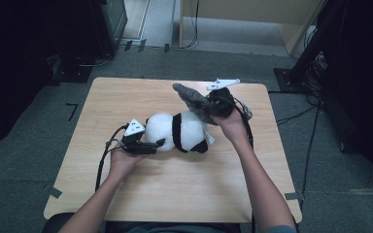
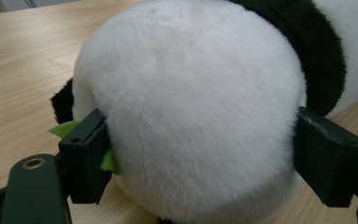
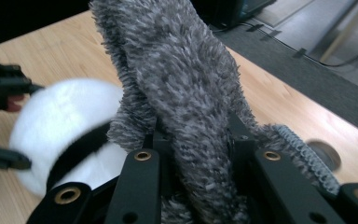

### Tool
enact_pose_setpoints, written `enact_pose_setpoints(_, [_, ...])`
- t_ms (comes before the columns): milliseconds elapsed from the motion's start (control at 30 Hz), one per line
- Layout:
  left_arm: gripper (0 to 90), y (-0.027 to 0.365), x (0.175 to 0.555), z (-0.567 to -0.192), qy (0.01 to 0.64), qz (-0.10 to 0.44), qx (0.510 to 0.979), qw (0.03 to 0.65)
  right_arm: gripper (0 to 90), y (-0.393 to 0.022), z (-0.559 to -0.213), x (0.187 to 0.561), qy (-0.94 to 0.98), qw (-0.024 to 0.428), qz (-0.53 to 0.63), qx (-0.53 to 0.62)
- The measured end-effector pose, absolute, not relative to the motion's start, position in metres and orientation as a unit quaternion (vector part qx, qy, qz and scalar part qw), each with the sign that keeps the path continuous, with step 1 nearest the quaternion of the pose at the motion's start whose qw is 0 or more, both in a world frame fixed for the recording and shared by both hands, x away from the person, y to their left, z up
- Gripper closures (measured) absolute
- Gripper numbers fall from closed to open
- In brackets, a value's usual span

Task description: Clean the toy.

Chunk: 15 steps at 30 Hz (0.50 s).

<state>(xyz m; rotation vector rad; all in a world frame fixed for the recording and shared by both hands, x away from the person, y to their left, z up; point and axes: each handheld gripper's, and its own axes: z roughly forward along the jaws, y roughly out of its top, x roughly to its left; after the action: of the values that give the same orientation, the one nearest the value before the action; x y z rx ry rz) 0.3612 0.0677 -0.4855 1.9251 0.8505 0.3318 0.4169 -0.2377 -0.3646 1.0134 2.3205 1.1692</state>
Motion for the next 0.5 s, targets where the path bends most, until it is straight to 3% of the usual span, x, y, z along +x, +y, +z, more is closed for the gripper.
enact_pose_setpoints(233, [16.7,0.068,0.361,-0.485,0.348,0.135,0.790,0.486,72.2,-0.207,-0.358,0.447,0.830,0.151,0.412,0.345])
enact_pose_setpoints(500, [16.7,0.068,0.360,-0.484,0.350,0.135,0.789,0.486,72.3,-0.163,-0.374,0.467,0.846,0.105,0.410,0.325])
